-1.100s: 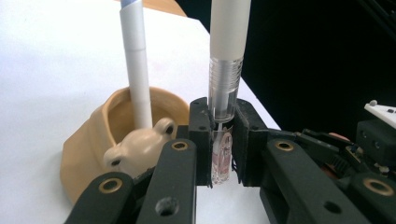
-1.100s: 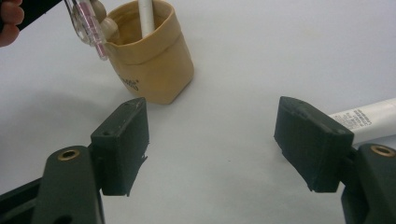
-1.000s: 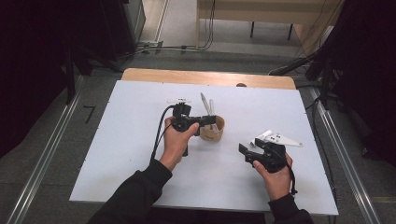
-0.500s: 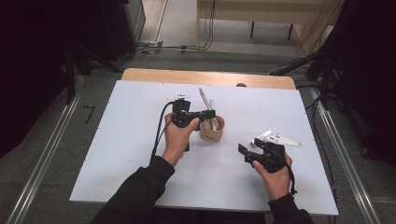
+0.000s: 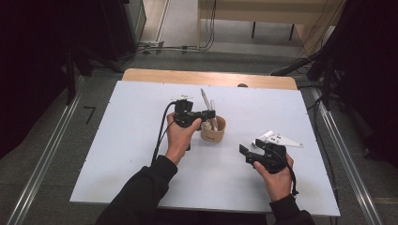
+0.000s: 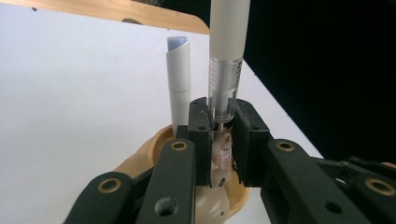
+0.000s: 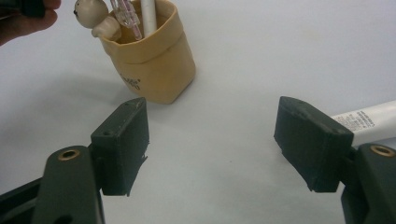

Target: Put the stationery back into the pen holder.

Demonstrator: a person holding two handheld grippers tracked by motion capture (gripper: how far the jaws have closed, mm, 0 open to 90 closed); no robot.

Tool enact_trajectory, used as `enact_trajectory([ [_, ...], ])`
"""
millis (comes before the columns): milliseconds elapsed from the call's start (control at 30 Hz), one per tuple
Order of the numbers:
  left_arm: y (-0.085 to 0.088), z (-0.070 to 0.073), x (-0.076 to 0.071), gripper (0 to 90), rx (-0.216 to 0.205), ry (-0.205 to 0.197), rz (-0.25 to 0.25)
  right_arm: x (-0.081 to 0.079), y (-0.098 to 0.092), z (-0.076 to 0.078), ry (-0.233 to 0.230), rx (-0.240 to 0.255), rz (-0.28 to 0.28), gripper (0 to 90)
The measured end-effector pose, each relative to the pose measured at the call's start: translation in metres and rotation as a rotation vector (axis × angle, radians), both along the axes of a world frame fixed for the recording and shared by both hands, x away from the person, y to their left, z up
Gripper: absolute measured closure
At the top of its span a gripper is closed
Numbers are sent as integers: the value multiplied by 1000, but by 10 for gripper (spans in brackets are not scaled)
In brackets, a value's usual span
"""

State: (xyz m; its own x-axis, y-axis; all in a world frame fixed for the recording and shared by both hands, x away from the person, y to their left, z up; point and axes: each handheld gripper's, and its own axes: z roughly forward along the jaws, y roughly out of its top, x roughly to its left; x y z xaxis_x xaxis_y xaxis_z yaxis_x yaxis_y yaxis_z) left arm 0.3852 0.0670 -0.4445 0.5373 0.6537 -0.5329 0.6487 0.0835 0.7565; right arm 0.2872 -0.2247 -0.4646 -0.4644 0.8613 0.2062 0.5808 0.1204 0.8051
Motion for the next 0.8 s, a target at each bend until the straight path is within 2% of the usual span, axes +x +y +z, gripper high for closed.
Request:
enact_trajectory([
  [467, -1, 2, -2, 645, 17, -23, 13, 0, -1, 0, 0, 1, -9, 247],
  [800, 10, 5, -10, 577, 6, -46, 30, 1, -4, 0, -2, -5, -25, 244],
])
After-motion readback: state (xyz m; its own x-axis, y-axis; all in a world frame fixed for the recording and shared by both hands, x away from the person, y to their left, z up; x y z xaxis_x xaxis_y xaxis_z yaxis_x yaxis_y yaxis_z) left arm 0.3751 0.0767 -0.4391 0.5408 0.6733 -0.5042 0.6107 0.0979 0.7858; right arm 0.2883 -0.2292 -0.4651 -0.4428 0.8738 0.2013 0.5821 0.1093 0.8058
